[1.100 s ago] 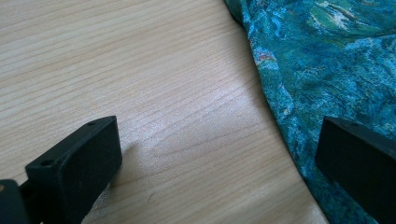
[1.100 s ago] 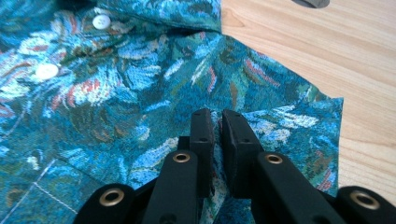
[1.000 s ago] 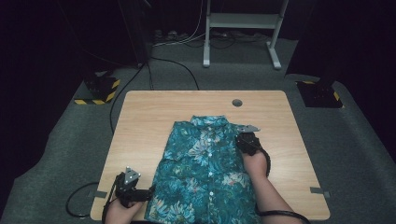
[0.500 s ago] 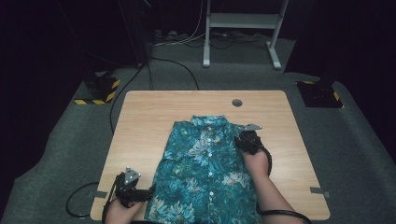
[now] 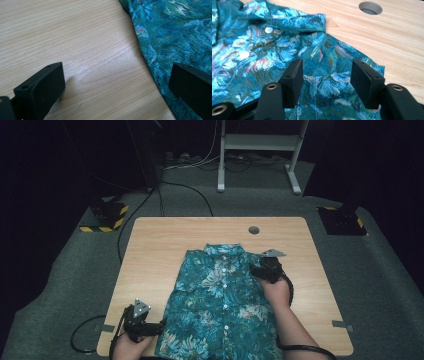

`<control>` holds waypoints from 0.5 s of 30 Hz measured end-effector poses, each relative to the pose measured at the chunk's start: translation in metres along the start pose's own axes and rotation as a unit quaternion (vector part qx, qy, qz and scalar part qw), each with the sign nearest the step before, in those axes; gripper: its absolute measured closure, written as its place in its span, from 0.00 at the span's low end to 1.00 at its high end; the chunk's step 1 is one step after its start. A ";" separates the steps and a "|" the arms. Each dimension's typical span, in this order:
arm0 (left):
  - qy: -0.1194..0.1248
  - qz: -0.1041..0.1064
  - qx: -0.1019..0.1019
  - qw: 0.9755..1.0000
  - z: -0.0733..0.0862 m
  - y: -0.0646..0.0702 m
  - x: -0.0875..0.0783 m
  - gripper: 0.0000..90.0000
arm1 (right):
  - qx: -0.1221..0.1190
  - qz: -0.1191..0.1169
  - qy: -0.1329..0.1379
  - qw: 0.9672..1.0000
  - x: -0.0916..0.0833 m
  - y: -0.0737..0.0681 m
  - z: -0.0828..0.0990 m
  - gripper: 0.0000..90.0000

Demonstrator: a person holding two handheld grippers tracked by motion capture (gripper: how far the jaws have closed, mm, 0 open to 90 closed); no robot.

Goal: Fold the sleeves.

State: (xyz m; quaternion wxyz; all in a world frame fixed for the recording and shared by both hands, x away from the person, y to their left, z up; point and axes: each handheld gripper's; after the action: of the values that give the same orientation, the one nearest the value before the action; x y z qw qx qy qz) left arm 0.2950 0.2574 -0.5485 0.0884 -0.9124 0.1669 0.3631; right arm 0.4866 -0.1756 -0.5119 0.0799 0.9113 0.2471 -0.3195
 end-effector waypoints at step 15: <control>0.000 0.000 0.000 1.000 0.000 0.000 0.000 0.01 | -0.007 -0.019 0.046 0.999 -0.017 -0.002 -0.007 0.02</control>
State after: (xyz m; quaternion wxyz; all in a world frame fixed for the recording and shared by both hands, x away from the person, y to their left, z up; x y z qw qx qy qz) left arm 0.2950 0.2572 -0.5486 0.0887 -0.9124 0.1672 0.3629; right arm 0.4778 -0.1785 -0.4952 0.0690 0.9197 0.2698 -0.2767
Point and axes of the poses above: each handheld gripper's, and its own axes: x roughly forward along the jaws, z roughly out of its underside, y roughly to its right, and after that the axes turned 4 degrees about -z, right-handed
